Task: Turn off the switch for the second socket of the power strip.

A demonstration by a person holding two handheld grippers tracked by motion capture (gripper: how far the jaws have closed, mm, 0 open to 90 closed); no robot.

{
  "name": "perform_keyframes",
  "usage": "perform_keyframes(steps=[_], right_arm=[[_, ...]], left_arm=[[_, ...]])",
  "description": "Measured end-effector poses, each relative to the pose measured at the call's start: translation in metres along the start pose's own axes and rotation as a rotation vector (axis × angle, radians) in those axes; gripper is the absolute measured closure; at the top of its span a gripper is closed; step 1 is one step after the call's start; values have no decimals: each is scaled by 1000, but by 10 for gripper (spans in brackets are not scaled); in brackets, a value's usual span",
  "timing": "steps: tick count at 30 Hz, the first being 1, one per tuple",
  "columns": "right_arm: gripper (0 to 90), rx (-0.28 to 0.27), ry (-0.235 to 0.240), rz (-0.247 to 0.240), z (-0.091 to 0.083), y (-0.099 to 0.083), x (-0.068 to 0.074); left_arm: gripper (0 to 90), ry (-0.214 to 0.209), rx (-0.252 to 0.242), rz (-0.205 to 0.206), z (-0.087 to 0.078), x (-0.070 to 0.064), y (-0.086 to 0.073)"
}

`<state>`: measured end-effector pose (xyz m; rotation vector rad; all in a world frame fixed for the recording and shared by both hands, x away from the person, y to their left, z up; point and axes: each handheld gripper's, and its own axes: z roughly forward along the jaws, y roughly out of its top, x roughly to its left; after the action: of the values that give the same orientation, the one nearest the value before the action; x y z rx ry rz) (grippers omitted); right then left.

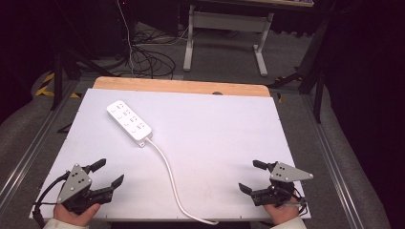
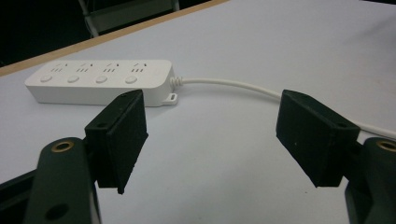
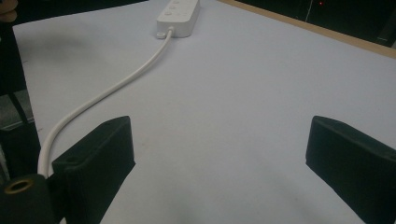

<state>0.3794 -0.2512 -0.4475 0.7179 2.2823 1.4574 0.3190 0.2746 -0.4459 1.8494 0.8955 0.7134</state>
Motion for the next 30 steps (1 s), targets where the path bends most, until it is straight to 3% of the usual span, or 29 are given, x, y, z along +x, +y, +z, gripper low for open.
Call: perform_keyframes(steps=[7,12,13,18,21,25,28,30], right_arm=[[79,-2,0,-2,0,0,0],[79,-2,3,-2,0,0,0],[79,-3,5,-4,0,0,0],[79,-5,6,-6,0,0,0],[80,-3,7,-6,0,0,0],[79,-3,8,-7,1,0,0],[79,-3,10,-6,1,0,0],[79,0,12,-7,1,0,0]], left_arm=[[253,13,6,2,0,0,0],[259,-4,8,-7,1,-1,3],[270,-3,14,15,0,-1,3],[274,38,23,48,-1,-3,5],[273,46,17,42,-3,-2,6],[276,14,11,0,-4,-1,7],[277,0,15,0,-5,-1,10],[278,-13,9,-23,-6,0,13]])
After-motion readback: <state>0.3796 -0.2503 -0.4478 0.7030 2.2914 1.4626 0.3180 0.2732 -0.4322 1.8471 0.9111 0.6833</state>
